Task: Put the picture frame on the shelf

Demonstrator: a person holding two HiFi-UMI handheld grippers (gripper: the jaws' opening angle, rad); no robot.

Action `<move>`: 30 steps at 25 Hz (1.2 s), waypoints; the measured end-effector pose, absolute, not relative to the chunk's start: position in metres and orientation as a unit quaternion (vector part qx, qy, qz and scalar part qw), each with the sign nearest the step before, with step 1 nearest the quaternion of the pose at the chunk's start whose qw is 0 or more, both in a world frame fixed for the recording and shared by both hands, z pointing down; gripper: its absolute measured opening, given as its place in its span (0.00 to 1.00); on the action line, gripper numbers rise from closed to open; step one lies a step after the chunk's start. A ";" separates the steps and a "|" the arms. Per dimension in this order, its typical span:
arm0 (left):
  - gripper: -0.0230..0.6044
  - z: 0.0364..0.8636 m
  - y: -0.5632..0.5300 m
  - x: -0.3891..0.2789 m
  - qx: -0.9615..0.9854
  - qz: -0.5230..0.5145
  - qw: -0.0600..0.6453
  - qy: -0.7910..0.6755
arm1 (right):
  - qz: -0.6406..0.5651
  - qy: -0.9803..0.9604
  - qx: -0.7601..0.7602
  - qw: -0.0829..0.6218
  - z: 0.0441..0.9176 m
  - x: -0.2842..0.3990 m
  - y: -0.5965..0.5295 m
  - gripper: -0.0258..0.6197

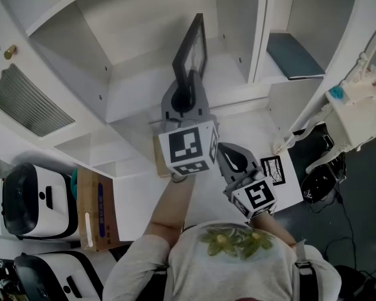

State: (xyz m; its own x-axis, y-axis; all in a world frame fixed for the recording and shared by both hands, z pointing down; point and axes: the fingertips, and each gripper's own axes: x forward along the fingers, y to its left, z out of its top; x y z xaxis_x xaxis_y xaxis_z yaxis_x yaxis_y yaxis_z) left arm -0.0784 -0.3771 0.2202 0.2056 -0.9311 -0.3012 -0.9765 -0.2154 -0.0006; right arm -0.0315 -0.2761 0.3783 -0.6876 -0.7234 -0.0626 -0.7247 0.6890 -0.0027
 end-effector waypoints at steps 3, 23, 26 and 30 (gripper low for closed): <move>0.09 0.220 -0.380 -0.078 -0.771 0.120 0.095 0.618 | 0.011 0.918 -0.396 0.032 0.379 -0.031 -0.278 0.09; 0.09 0.222 -0.394 -0.074 -0.766 0.111 0.097 0.625 | 0.017 0.915 -0.401 0.045 0.376 -0.029 -0.284 0.09; 0.09 0.222 -0.393 -0.072 -0.774 0.114 0.095 0.615 | 0.017 0.914 -0.401 0.051 0.375 -0.029 -0.284 0.09; 0.10 0.219 -0.387 -0.069 -0.780 0.115 0.105 0.605 | 0.006 0.916 -0.400 0.023 0.385 -0.027 -0.281 0.09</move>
State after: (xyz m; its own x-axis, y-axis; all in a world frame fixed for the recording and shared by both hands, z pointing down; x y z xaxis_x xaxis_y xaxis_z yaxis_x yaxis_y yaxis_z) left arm -0.0686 -0.3870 0.2186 0.2404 -0.9210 -0.3066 -0.9693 -0.2446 -0.0254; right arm -0.0268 -0.2813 0.3850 -0.6788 -0.7328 -0.0470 -0.7334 0.6798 -0.0064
